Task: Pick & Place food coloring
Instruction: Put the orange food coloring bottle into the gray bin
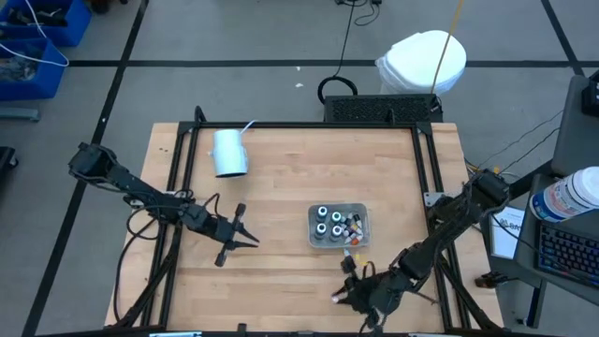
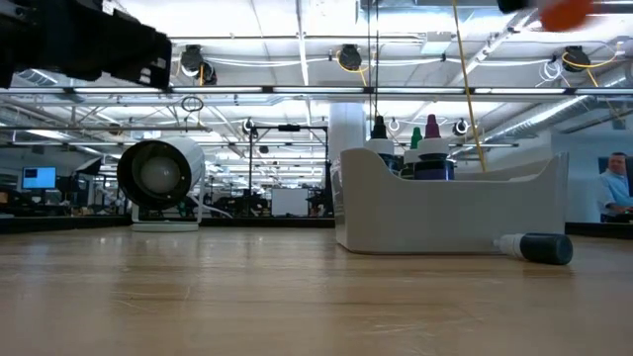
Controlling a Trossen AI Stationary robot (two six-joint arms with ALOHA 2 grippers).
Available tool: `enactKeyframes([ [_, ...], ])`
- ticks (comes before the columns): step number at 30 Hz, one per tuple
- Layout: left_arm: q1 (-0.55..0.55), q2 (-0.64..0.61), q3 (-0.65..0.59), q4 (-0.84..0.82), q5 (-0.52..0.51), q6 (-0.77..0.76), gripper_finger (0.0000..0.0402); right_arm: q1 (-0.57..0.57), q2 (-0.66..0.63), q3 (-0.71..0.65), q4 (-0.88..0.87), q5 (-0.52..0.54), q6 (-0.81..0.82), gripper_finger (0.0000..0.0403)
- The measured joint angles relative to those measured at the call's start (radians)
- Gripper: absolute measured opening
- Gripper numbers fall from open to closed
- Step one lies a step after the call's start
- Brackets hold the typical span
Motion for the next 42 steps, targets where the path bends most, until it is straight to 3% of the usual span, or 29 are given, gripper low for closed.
enactKeyframes([
  [7, 0.003, 0.000, 0.000, 0.050, -0.033, 0.096, 0.0063, -0.005, -0.188, 0.000, -0.201, 0.335, 0.087, 0.0061],
  [11, 0.006, 0.000, 0.000, 0.053, -0.033, 0.129, 0.0063, -0.036, -0.250, -0.031, -0.298, 0.434, 0.222, 0.0061],
  [20, 0.006, 0.000, 0.000, 0.041, -0.033, 0.038, 0.0063, -0.153, -0.352, -0.235, -0.302, 0.428, 0.448, 0.0061],
  [29, 0.006, 0.000, 0.000, 0.041, -0.033, -0.020, 0.0063, -0.104, -0.458, -0.297, -0.321, 0.426, 0.562, 0.0058],
  [37, 0.006, 0.000, 0.000, 0.071, -0.088, -0.099, 0.0063, -0.192, -0.427, -0.413, -0.252, 0.423, 0.651, 0.0056],
  [42, 0.006, 0.000, 0.000, 0.072, -0.104, -0.130, 0.0063, -0.251, -0.399, -0.448, -0.190, 0.327, 0.585, 0.0056],
])
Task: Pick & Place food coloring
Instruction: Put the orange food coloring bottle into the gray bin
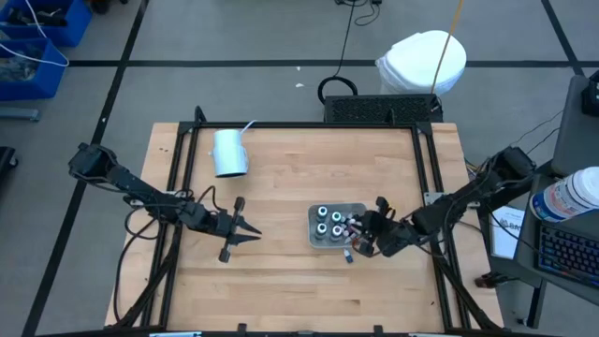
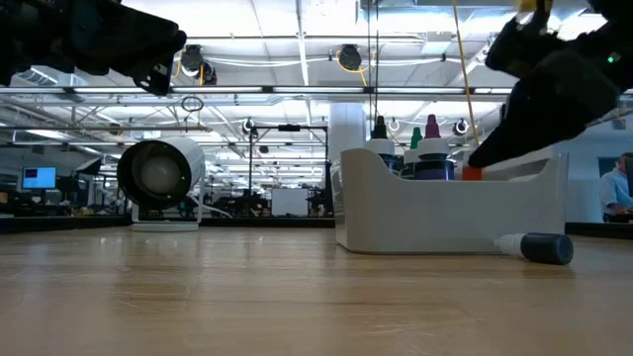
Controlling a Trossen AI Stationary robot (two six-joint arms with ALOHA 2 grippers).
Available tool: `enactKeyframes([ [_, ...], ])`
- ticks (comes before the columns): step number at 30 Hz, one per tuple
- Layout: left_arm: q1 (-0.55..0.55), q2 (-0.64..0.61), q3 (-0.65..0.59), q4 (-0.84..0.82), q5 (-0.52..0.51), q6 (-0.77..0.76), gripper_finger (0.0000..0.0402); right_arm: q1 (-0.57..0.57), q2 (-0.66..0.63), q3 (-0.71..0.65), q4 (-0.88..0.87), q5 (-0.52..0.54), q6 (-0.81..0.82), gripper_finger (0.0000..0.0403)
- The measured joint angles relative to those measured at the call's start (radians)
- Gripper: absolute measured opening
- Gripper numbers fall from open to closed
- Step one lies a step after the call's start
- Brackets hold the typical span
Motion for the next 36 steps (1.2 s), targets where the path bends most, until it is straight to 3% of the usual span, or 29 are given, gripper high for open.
enactKeyframes([
  [7, 0.001, 0.000, 0.000, 0.026, -0.054, 0.029, 0.0063, -0.067, 0.024, 0.000, 0.020, -0.034, 0.000, 0.0056],
  [14, 0.001, 0.000, 0.000, 0.010, -0.118, -0.043, 0.0063, -0.078, 0.023, 0.000, 0.050, 0.031, 0.021, 0.0055],
  [24, -0.026, 0.000, 0.000, -0.034, 0.030, -0.025, 0.0063, -0.056, 0.024, 0.000, 0.056, 0.021, -0.071, 0.0059],
  [31, -0.065, 0.000, 0.000, 0.063, 0.139, 0.068, 0.0063, -0.057, 0.024, 0.000, 0.033, 0.019, -0.096, 0.0056],
  [36, -0.089, 0.000, 0.000, 0.096, 0.136, 0.131, 0.0063, -0.057, 0.024, 0.000, 0.030, 0.018, -0.104, 0.0056],
])
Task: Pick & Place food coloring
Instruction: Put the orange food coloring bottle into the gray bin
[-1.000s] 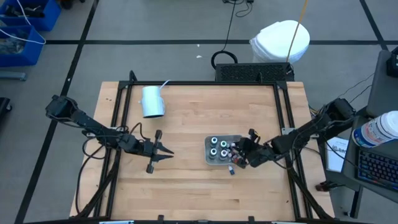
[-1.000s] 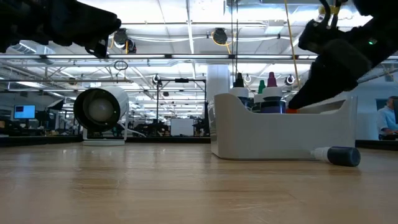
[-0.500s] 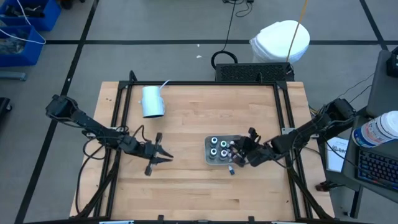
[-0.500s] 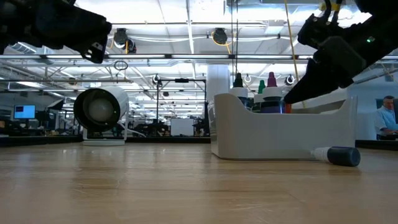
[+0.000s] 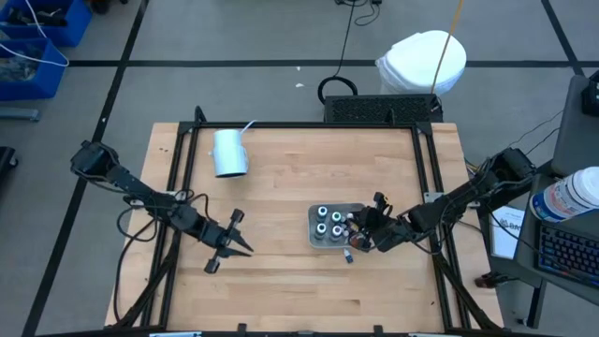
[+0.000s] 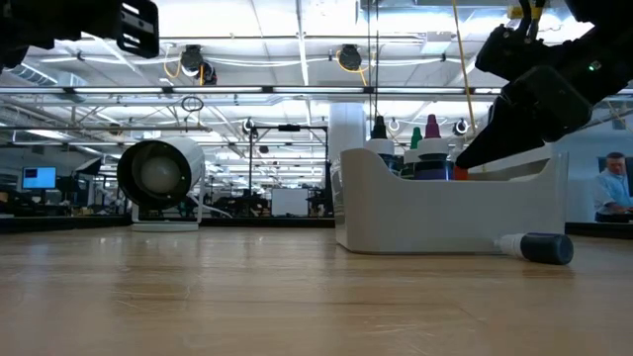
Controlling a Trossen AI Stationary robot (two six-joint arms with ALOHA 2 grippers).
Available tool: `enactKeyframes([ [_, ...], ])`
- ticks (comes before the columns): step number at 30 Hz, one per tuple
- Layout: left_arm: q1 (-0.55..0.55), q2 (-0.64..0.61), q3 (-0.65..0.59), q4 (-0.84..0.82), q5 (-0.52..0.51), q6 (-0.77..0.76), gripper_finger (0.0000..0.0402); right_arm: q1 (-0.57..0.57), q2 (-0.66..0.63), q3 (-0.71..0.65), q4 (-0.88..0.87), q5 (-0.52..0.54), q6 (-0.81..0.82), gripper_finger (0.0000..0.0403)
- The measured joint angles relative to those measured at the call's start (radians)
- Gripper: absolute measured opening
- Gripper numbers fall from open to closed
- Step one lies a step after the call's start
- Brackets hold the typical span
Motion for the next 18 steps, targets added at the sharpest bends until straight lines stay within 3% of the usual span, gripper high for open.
enactKeyframes([
  [8, -0.002, 0.000, 0.000, -0.034, -0.002, 0.023, 0.0063, 0.005, 0.000, 0.000, -0.021, -0.094, 0.063, 0.0056],
  [18, -0.001, 0.000, 0.000, -0.046, -0.003, 0.026, 0.0063, -0.021, 0.000, 0.000, -0.030, -0.098, 0.135, 0.0056],
])
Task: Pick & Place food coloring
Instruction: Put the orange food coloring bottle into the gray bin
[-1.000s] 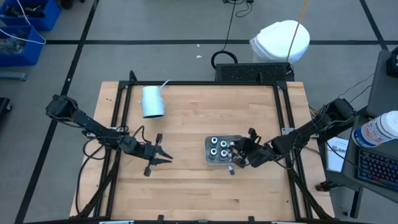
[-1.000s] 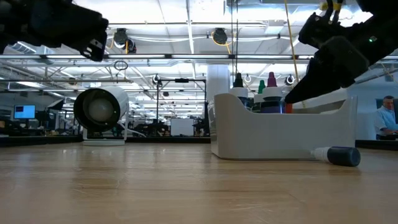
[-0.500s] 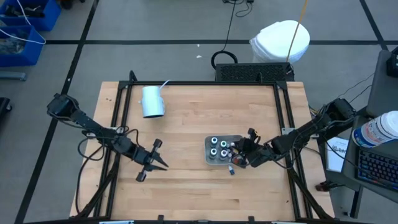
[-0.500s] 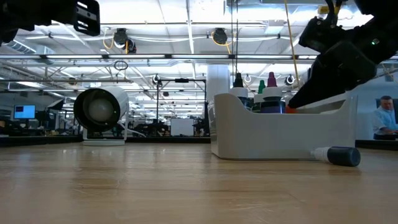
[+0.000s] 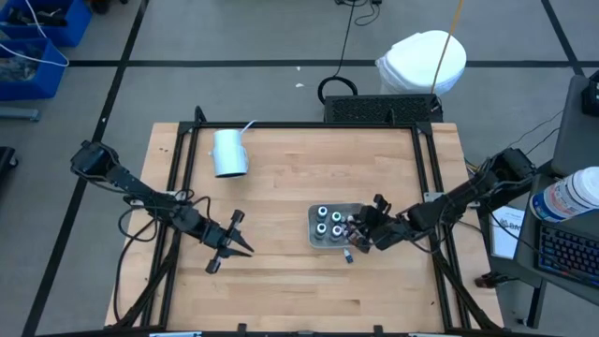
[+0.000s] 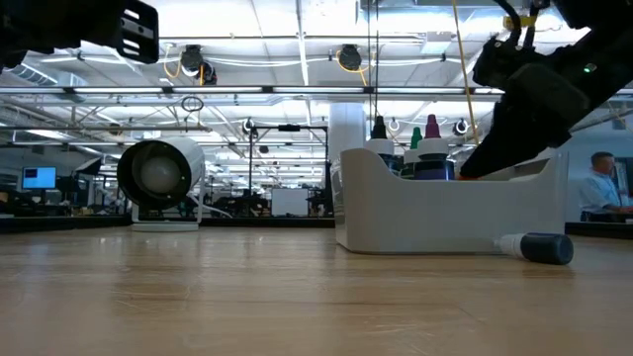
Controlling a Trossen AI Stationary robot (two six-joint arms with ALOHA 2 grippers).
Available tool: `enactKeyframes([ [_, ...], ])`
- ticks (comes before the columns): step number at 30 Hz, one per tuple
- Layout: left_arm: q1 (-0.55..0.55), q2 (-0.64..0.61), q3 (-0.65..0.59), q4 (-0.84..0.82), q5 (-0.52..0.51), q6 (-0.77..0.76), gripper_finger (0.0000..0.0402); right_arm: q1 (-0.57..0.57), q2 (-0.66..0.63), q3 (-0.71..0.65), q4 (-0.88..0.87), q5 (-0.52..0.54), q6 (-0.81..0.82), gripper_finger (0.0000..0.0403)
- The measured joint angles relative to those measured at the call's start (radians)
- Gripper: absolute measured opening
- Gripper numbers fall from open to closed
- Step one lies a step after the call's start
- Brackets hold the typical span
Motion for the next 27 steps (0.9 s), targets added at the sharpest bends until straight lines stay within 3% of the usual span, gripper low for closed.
enactKeyframes([
  [6, 0.000, 0.000, 0.000, -0.029, 0.000, -0.023, 0.0063, -0.009, 0.000, 0.000, -0.016, 0.075, 0.044, 0.0056],
  [14, 0.000, 0.000, 0.000, -0.023, 0.000, -0.022, 0.0063, -0.009, 0.000, 0.000, -0.035, 0.073, 0.032, 0.0056],
  [27, 0.000, 0.000, 0.000, -0.026, -0.001, -0.029, 0.0063, -0.040, 0.018, 0.003, -0.020, -0.008, 0.030, 0.0056],
])
